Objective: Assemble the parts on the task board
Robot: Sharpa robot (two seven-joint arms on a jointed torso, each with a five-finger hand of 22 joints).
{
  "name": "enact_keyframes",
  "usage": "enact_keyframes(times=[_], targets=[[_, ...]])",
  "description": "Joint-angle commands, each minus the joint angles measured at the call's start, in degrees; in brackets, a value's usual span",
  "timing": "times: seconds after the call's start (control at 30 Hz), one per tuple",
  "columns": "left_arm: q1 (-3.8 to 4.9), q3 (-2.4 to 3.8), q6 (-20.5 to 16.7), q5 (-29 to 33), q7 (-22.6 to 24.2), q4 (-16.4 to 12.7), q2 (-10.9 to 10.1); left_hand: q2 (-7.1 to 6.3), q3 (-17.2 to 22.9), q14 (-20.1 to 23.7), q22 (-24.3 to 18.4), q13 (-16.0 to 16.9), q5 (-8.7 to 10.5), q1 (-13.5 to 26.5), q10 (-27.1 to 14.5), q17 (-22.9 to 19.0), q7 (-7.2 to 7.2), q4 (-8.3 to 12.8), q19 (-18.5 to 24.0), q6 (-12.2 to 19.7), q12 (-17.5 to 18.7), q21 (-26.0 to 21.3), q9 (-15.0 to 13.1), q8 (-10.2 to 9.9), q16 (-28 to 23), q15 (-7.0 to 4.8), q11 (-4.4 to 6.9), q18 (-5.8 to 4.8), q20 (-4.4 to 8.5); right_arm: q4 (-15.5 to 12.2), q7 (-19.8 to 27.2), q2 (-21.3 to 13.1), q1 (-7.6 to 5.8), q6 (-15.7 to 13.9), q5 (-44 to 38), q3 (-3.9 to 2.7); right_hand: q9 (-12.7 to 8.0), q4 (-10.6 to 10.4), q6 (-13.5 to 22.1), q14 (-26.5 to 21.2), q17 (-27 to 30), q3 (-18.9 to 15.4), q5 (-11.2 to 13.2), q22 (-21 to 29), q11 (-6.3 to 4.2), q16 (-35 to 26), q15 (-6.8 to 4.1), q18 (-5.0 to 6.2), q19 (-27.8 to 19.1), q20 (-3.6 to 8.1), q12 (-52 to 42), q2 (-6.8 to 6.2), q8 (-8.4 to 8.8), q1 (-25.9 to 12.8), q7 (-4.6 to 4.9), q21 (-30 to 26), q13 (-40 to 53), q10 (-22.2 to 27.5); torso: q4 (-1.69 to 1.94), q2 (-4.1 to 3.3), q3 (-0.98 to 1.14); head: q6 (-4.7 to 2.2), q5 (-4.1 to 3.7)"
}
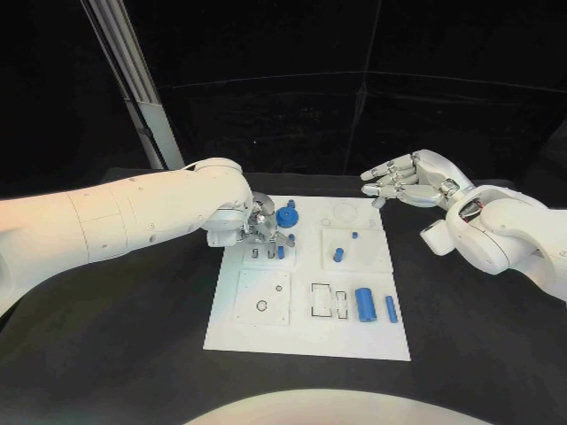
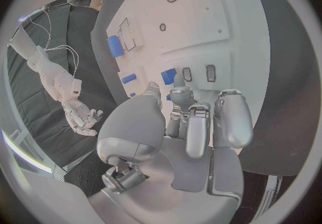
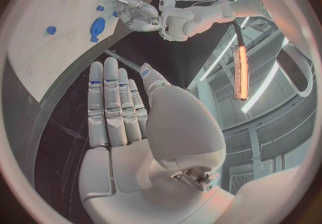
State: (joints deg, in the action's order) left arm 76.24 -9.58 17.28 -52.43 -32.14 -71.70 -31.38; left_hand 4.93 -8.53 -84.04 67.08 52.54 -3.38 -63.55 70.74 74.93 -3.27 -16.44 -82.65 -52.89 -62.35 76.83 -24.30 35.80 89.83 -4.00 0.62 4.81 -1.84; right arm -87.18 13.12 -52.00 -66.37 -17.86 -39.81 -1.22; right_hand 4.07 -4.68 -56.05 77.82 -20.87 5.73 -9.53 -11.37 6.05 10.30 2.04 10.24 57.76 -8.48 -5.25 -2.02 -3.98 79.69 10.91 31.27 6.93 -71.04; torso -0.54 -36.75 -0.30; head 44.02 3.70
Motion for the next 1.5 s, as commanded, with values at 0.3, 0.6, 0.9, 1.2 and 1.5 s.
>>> enact_keyframes(times=[0.3,0.6,0.9,1.2,1.5], targets=[[0.12,-0.11,1.38,-0.51,-0.98,0.64,0.85,0.70,-0.27,-5.96,0.27,0.17,0.16,-0.87,0.34,15.07,-0.06,0.26,-0.20,0.90,-0.38,0.42,-0.68,0.86,0.17,-0.40,0.14,-0.56,0.02,0.35,-0.32,0.45,-0.13,0.83,0.35,-0.04,-0.06,-0.38,0.59,0.13,0.21,-0.04,-0.85,0.27,0.38,-0.71,0.55,0.22,0.10,-0.47,0.39,-0.42,0.24,-0.29,0.01,-0.62,-0.25,0.40,-0.02,0.10,-0.04,0.33,-0.01],[0.12,-0.13,1.69,-0.50,-0.90,0.96,1.30,0.93,-0.12,-5.96,0.30,0.10,0.14,-1.55,0.25,15.07,-0.06,0.41,-0.14,1.24,-0.38,0.43,-1.11,1.19,0.17,-0.40,0.15,-0.55,0.03,0.68,-0.71,0.88,-0.13,1.05,0.35,-0.04,-0.05,-0.43,0.83,0.06,0.35,-0.04,-1.34,0.55,0.51,-1.26,0.68,0.21,0.06,-0.59,0.48,-0.42,0.24,-0.39,0.12,-1.09,-0.51,0.68,-0.03,0.14,-0.01,0.63,0.04],[0.11,-0.16,2.46,-0.40,-1.08,1.38,1.79,0.82,0.03,-5.96,0.46,0.07,0.15,-2.53,0.18,15.07,-0.08,0.78,-0.11,1.65,-0.43,0.52,-1.59,1.53,0.17,-0.40,0.14,-0.56,0.02,0.93,-0.85,1.24,-0.12,1.13,0.35,-0.04,-0.05,-0.38,1.37,-0.90,0.75,0.01,-1.79,1.20,0.88,-2.63,1.13,0.14,-0.64,-1.00,0.65,-0.46,0.23,-0.38,0.44,-2.32,-0.98,1.36,-0.02,0.07,0.02,0.78,-0.02],[0.10,-0.18,2.96,-0.39,-1.30,1.76,2.28,0.96,0.57,-5.96,0.64,0.06,0.11,-3.85,0.13,15.07,-0.09,1.31,-0.06,2.07,-0.50,0.61,-2.16,1.91,0.17,-0.38,0.14,-0.57,0.01,1.10,-0.83,1.41,-0.12,1.22,0.35,-0.03,-0.04,-0.34,1.43,-0.89,0.79,0.08,-2.00,1.29,0.90,-2.78,1.15,0.16,-0.64,-1.04,0.64,-0.41,0.21,-0.31,0.46,-2.47,-1.05,1.41,0.02,-0.02,0.05,0.89,-0.04],[0.10,-0.19,3.30,-0.38,-1.52,1.93,2.51,1.07,1.69,-5.96,0.85,0.01,0.09,-5.46,0.06,15.07,-0.10,2.08,-0.02,2.52,-0.55,0.70,-2.75,2.23,0.17,-0.38,0.13,-0.59,0.01,1.28,-0.82,1.55,-0.12,1.32,0.35,-0.03,-0.03,-0.35,1.45,-0.89,0.80,0.09,-2.13,1.32,0.91,-2.84,1.16,0.17,-0.64,-1.06,0.63,-0.39,0.21,-0.33,0.47,-2.53,-1.08,1.43,0.03,-0.05,0.07,1.02,-0.08]])
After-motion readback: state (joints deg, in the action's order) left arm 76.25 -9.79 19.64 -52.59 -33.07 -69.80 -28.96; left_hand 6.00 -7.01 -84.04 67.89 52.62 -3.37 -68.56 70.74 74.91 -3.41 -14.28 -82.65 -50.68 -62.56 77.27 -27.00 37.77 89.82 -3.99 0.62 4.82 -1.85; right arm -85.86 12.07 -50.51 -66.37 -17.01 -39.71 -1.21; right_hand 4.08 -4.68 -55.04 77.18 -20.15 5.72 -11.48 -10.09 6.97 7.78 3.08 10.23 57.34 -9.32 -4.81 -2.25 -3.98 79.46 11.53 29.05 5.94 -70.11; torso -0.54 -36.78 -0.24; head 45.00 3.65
